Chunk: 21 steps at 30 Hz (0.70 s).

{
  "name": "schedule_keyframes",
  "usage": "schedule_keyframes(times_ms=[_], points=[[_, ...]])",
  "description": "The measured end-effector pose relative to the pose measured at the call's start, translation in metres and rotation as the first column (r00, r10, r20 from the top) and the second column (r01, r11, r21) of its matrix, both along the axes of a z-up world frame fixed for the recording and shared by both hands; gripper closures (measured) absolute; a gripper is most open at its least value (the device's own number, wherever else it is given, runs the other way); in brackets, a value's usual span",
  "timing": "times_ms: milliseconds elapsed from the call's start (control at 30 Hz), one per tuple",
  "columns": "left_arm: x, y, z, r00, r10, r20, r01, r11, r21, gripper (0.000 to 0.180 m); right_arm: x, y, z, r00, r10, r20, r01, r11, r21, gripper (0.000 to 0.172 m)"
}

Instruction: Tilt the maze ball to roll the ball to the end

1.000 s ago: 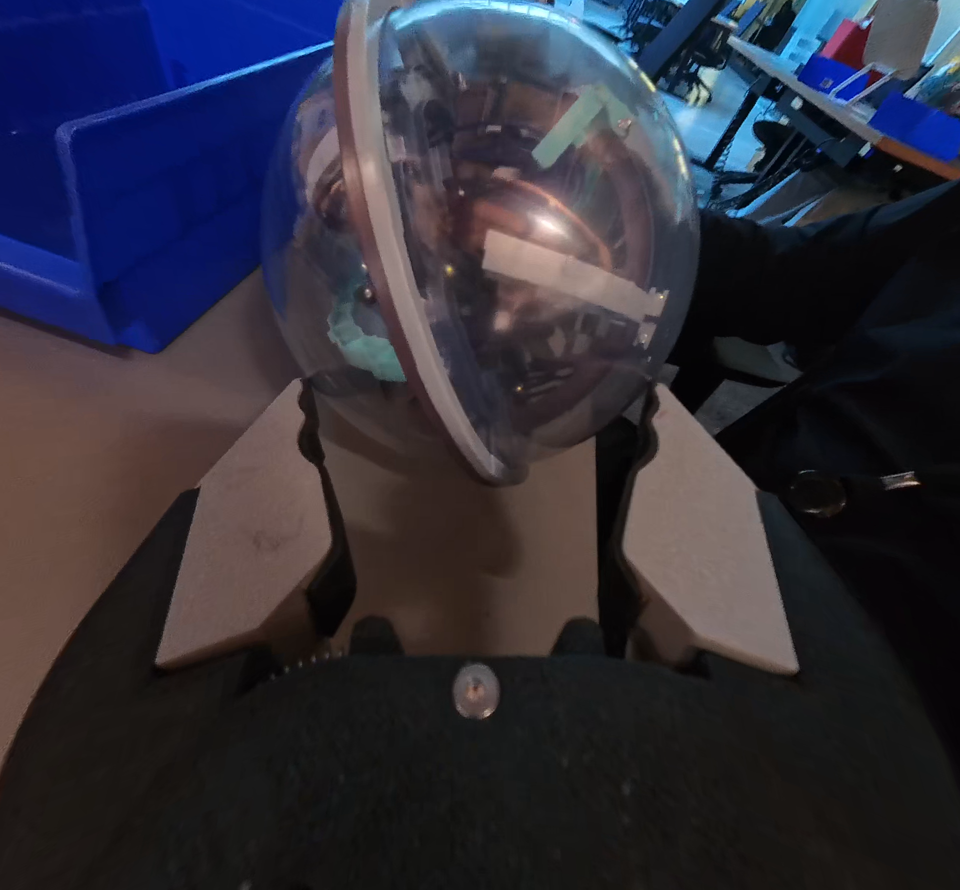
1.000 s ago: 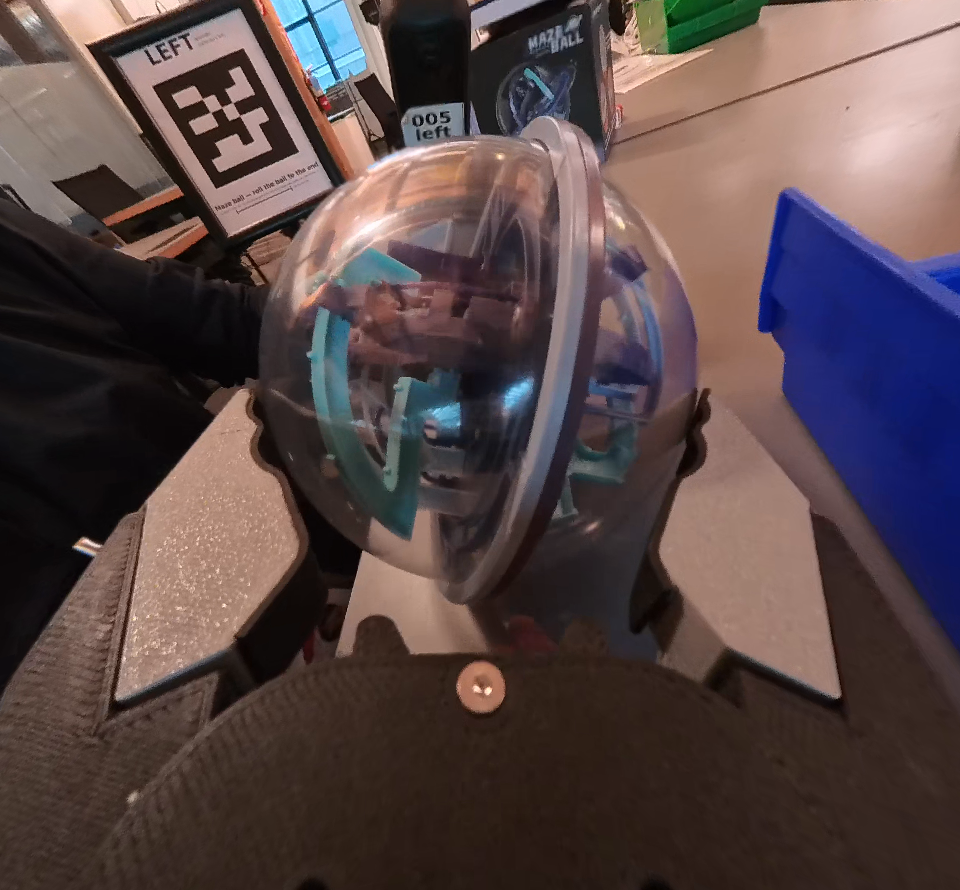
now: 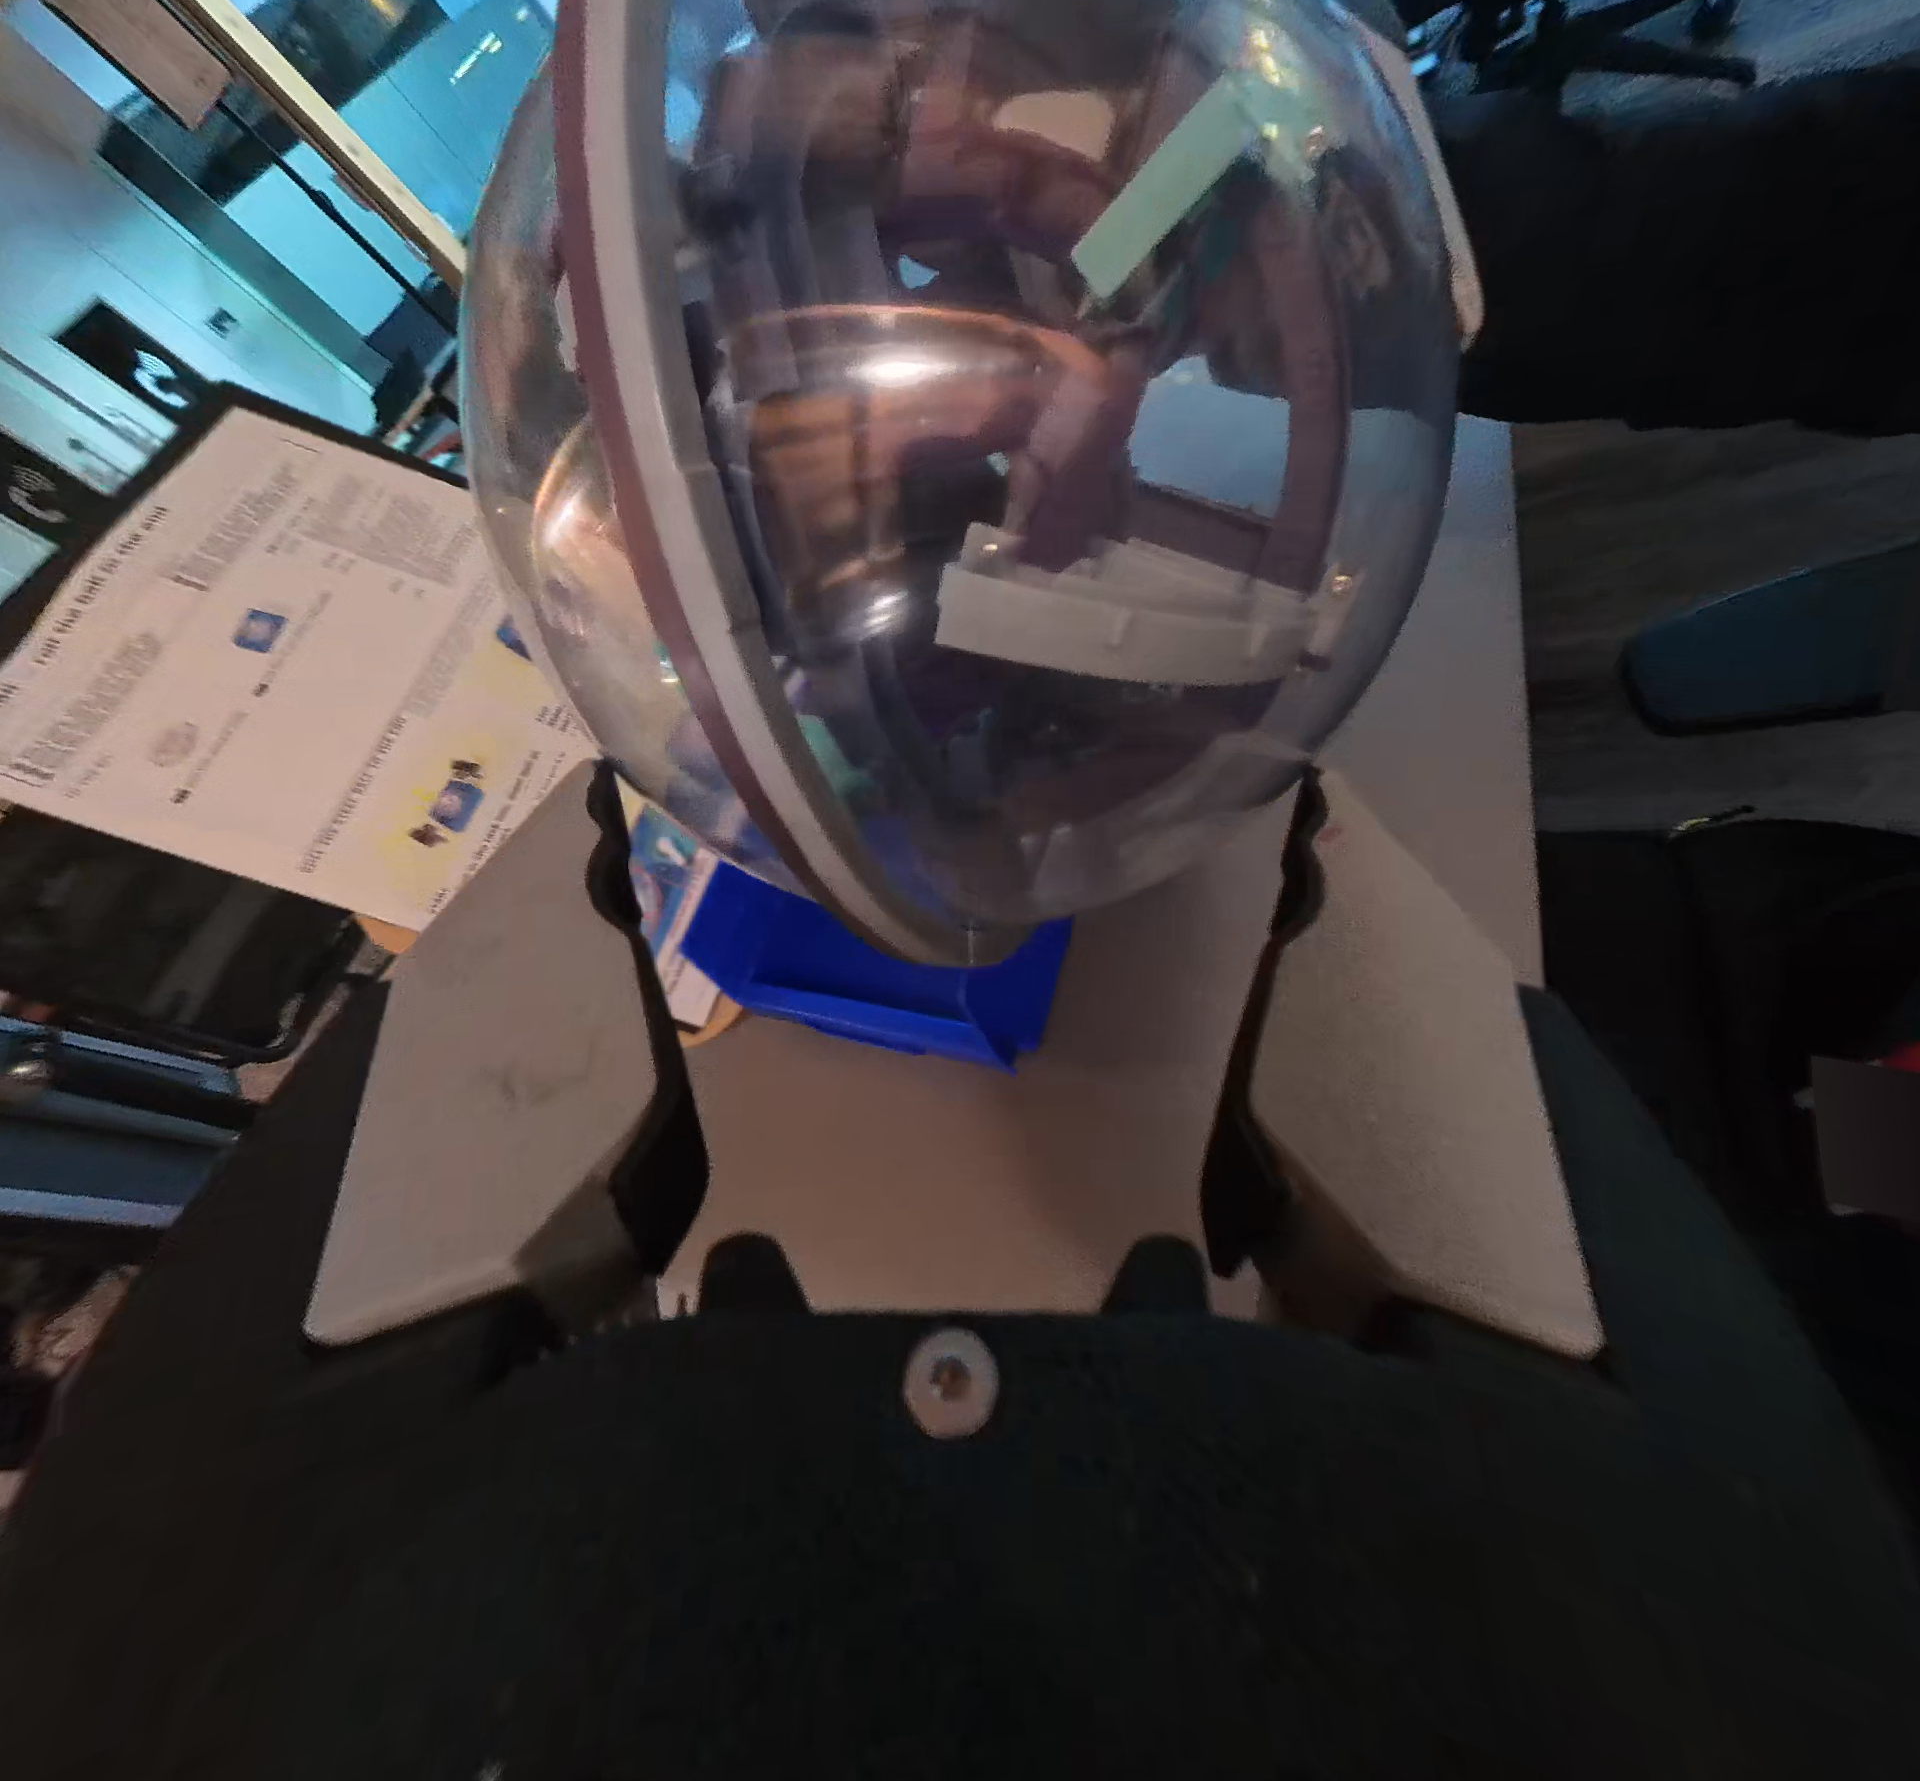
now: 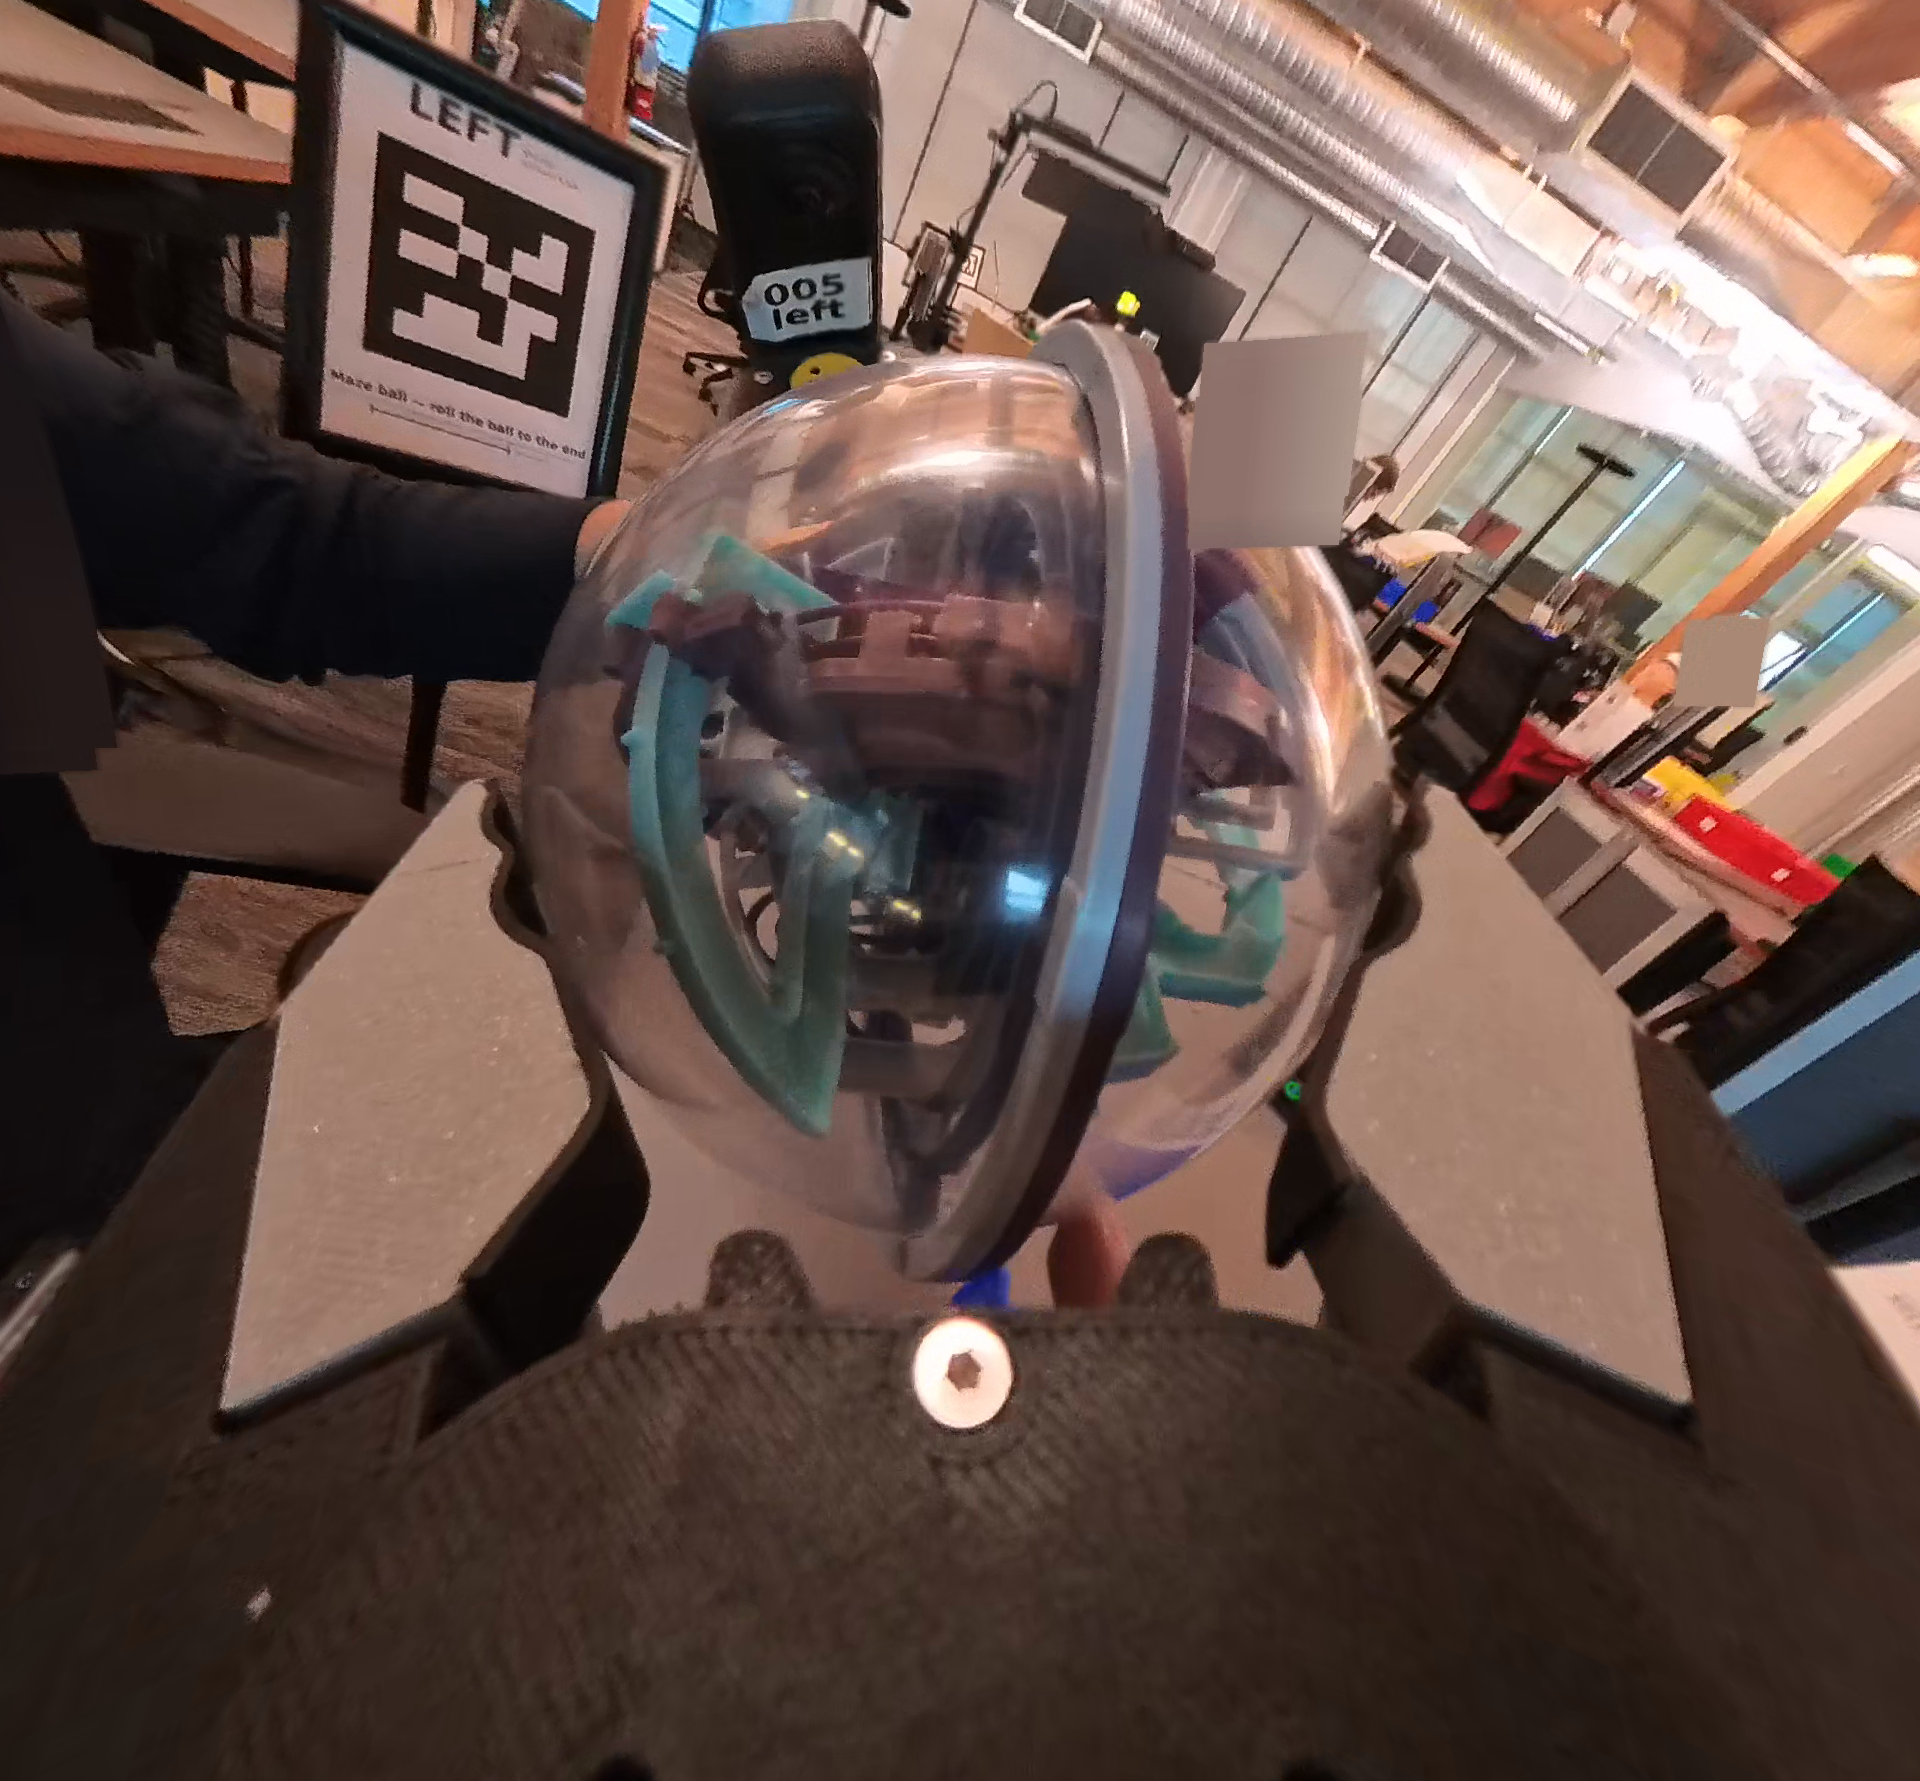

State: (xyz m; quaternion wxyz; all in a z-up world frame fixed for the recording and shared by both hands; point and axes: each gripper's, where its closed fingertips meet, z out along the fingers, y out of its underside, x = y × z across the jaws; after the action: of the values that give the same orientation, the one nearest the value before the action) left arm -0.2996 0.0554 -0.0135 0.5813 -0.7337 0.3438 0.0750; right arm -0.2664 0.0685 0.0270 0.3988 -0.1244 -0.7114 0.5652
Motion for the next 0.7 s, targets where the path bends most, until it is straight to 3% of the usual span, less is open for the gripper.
schedule_keyframes(times_ms=[233,700], points=[[0.004,-0.004,0.023,0.993,0.036,-0.110,-0.031,0.998,0.049,0.056,0.009,-0.007,0.022,0.994,0.021,-0.110,-0.015,0.999,0.052,0.017],[0.001,-0.001,0.009,0.999,0.029,-0.040,-0.029,1.000,-0.007,0.054,0.003,-0.003,0.011,0.999,-0.001,-0.043,0.000,1.000,-0.008,0.016]])
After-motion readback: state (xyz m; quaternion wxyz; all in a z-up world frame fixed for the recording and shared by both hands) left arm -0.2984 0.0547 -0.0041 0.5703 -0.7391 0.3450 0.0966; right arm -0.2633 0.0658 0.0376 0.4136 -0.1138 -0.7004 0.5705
